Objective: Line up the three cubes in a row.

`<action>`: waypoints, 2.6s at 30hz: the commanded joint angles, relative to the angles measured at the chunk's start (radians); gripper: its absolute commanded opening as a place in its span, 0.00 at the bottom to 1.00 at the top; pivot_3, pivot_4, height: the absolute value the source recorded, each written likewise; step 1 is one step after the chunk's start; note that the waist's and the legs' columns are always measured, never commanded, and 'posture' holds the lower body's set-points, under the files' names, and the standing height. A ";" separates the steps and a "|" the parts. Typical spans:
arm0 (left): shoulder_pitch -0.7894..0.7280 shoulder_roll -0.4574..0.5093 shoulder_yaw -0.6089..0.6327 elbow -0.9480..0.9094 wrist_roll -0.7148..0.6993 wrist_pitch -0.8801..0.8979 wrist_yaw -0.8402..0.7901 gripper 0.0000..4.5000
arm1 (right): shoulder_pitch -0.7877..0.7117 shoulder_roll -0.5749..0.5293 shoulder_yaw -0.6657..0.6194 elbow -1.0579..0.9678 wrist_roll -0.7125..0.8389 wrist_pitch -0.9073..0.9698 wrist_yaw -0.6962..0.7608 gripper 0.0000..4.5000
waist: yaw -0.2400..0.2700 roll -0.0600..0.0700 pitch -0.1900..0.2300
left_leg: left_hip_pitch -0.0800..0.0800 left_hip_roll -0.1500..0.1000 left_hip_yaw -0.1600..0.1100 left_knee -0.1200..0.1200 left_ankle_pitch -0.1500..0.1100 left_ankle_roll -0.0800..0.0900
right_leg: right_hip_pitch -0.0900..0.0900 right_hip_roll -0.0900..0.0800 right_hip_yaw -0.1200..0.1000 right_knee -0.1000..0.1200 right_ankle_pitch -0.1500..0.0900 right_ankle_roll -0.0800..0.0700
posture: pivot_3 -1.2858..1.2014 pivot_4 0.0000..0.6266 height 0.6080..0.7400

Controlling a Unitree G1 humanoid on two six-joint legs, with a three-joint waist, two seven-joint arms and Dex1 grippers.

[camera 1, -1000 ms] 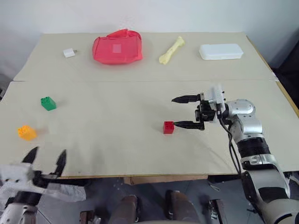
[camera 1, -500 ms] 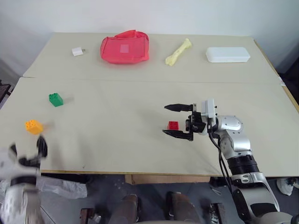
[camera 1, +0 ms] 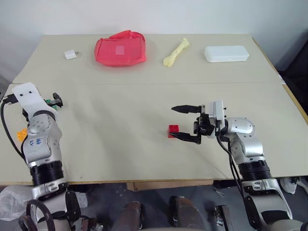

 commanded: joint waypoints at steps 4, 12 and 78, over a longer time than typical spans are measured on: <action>-0.084 0.073 0.002 0.153 0.028 -0.029 -0.038 1.00 | 0.027 -0.018 -0.014 -0.069 0.003 0.005 -0.036 0.99 | 0.000 0.000 0.000 | 0.000 -0.001 0.000 0.000 0.000 0.000 | 0.000 0.000 0.000 0.000 0.000 0.000 | 0.52 0.24 1.00; -0.165 0.088 -0.025 0.348 0.036 -0.081 -0.103 0.96 | 0.033 -0.018 -0.018 -0.080 -0.005 -0.002 -0.067 1.00 | 0.000 0.000 0.000 | 0.000 -0.001 0.000 0.000 0.000 0.000 | 0.000 0.000 -0.001 0.001 0.000 0.000 | 0.52 0.24 1.00; -0.436 -0.048 -0.575 0.812 0.078 -0.865 -1.769 0.66 | 0.611 -0.309 -0.293 -0.554 0.116 0.185 -0.239 1.00 | 0.028 -0.002 0.003 | -0.001 -0.005 0.002 0.001 0.003 0.008 | 0.003 -0.001 0.000 -0.002 0.002 0.005 | 0.52 0.24 1.00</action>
